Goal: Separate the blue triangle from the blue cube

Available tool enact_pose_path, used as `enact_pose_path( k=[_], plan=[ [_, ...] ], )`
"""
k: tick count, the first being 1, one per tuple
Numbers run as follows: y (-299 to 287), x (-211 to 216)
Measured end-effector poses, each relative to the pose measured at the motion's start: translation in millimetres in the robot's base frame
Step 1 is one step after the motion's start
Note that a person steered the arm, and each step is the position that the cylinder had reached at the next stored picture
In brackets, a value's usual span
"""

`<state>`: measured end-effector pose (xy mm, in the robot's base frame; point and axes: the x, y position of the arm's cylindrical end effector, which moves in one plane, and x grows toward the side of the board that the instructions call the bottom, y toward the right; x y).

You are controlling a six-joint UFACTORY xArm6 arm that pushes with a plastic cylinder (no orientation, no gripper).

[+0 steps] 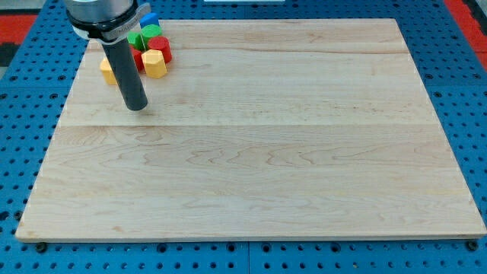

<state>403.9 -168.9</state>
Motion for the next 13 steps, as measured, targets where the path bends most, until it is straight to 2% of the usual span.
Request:
enact_pose_path(
  k=[1,3,4,5,6,8,9,10,11,12,13],
  plan=[
    [1,-6],
    [-134,16],
    [-135,9],
    [-135,-29],
    [-134,-33],
    [-121,-100],
    [-134,-128],
    [-117,-165],
    [-76,-166],
    [-60,-167],
    [-84,-193]
  ],
)
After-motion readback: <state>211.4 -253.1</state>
